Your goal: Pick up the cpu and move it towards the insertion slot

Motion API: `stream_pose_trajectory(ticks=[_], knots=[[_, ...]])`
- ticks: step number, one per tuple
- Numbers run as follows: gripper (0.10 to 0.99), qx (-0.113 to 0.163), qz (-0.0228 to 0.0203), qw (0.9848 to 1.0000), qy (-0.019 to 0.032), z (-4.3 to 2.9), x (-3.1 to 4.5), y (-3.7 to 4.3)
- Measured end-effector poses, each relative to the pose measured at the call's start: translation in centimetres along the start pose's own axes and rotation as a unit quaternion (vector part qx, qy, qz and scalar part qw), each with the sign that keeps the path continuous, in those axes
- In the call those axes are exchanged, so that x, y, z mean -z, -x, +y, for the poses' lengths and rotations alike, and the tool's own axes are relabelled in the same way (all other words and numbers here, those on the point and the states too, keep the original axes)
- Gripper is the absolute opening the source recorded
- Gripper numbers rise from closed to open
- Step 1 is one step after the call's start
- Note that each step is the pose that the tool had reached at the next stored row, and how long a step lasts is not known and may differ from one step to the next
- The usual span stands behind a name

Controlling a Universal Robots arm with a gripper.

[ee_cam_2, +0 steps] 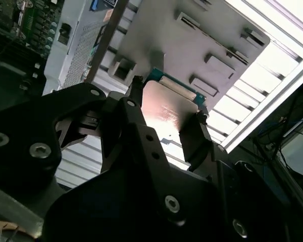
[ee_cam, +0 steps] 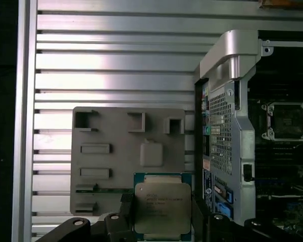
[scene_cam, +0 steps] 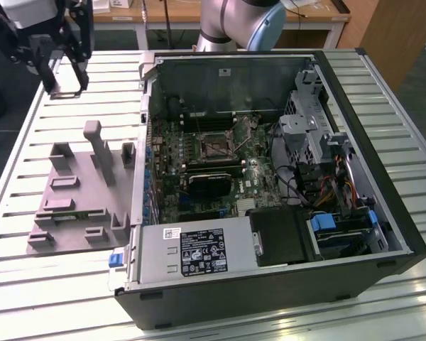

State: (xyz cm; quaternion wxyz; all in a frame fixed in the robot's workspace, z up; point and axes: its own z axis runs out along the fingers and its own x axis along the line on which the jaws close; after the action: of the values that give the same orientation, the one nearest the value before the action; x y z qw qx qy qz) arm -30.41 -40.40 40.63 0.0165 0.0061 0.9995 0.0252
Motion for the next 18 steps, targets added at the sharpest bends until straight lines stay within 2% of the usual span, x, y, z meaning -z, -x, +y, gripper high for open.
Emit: stream_pose_trajectory(ticks=[18], knots=[[0.541,0.000,0.0019,1.0000,0.0000,0.09,-0.27,7.82]])
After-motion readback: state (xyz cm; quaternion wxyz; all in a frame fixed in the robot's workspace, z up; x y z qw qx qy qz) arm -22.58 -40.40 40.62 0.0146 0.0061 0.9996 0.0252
